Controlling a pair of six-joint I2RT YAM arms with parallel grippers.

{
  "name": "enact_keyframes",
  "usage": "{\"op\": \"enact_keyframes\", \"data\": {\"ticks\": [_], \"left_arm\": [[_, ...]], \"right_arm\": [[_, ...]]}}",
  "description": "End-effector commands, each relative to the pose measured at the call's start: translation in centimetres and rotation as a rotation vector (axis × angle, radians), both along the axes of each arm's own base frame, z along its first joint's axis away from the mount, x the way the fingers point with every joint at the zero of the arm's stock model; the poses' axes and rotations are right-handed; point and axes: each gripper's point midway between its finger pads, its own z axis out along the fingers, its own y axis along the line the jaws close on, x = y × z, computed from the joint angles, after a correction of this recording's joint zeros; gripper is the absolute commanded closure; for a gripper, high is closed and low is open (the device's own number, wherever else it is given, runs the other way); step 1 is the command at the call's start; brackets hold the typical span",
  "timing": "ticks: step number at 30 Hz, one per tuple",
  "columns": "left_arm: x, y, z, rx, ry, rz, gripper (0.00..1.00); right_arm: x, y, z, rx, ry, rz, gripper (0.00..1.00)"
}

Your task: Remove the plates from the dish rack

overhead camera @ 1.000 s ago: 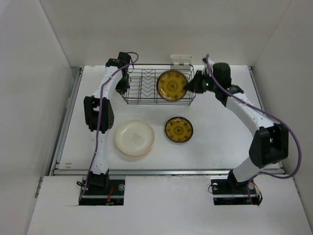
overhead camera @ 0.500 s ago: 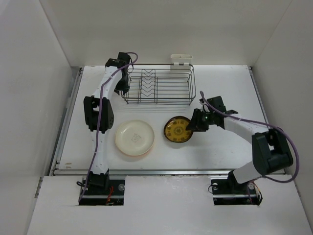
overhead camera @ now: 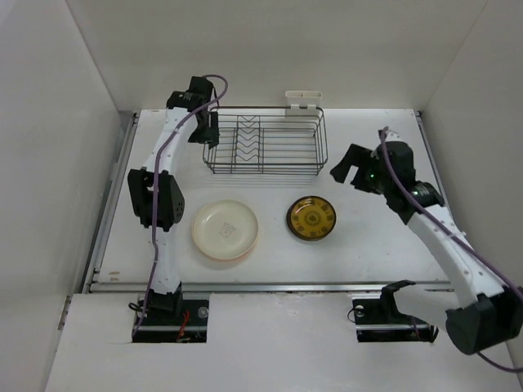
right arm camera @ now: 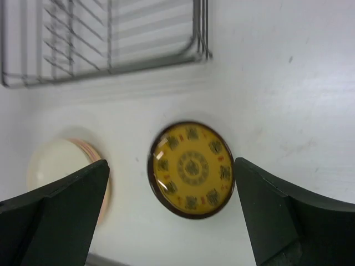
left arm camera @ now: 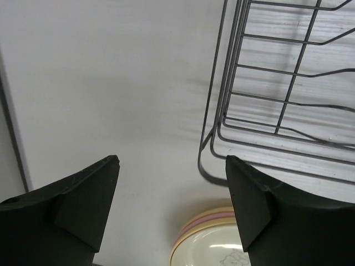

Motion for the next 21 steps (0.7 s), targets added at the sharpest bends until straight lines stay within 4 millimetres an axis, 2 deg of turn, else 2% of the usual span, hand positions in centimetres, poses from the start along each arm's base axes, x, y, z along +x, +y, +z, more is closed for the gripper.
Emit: {"op": "enact_keyframes", "data": {"ticks": [1, 4, 5, 8, 9, 10, 11, 12, 13, 15, 16, 18, 19, 21], "left_arm": [[-1.3, 1.7, 5.4, 0.062, -0.102, -0.003, 0.25], [-1.9, 2.9, 7.3, 0.115, -0.138, 0.017, 0.23], [-2.3, 3.3, 8.0, 0.135, -0.151, 0.021, 0.23], [-3.5, 5.8, 9.6, 0.256, -0.169, 0.078, 0.2], [-4.1, 7.2, 10.7, 0.292, -0.193, 0.11, 0.18], [-4.4, 8.4, 11.5, 0.32, -0.221, 0.156, 0.16], [-5.6, 10.2, 13.3, 0.366, -0.259, 0.224, 0.12], [-6.0, 11.4, 13.9, 0.372, -0.284, 0.273, 0.11], [-6.8, 13.5, 14.0, 0.377, -0.287, 0.344, 0.11], [-8.3, 15.9, 14.9, 0.374, -0.312, 0.431, 0.1], [-9.7, 17.8, 15.7, 0.363, -0.328, 0.493, 0.08], [-10.8, 19.3, 16.3, 0.35, -0.353, 0.548, 0.07], [-11.7, 19.8, 17.4, 0.341, -0.386, 0.581, 0.07], [-12.7, 21.0, 17.6, 0.339, -0.389, 0.614, 0.07]], "right_arm": [[0.1, -3.3, 5.9, -0.045, -0.135, -0.165, 0.0], [-0.3, -5.8, 8.4, -0.098, -0.162, -0.282, 0.0], [-0.6, -7.9, 9.2, -0.154, -0.165, -0.383, 0.0], [-1.6, -11.8, 10.9, -0.215, -0.188, -0.591, 0.0], [-2.6, -14.5, 12.2, -0.276, -0.217, -0.717, 0.0], [-3.8, -15.9, 13.2, -0.296, -0.251, -0.778, 0.0], [-5.2, -18.2, 14.8, -0.347, -0.296, -0.895, 0.0], [-6.3, -19.3, 15.7, -0.361, -0.327, -0.955, 0.0], [-8.1, -20.5, 17.1, -0.35, -0.378, -1.019, 0.0], [-10.5, -22.3, 18.8, -0.371, -0.434, -1.107, 0.0], [-11.9, -23.2, 19.8, -0.358, -0.483, -1.158, 0.0], [-12.9, -23.6, 21.1, -0.377, -0.524, -1.147, 0.0], [-12.8, -23.4, 21.6, -0.347, -0.554, -1.133, 0.0], [-13.6, -23.6, 22.1, -0.32, -0.585, -1.133, 0.0]]}}
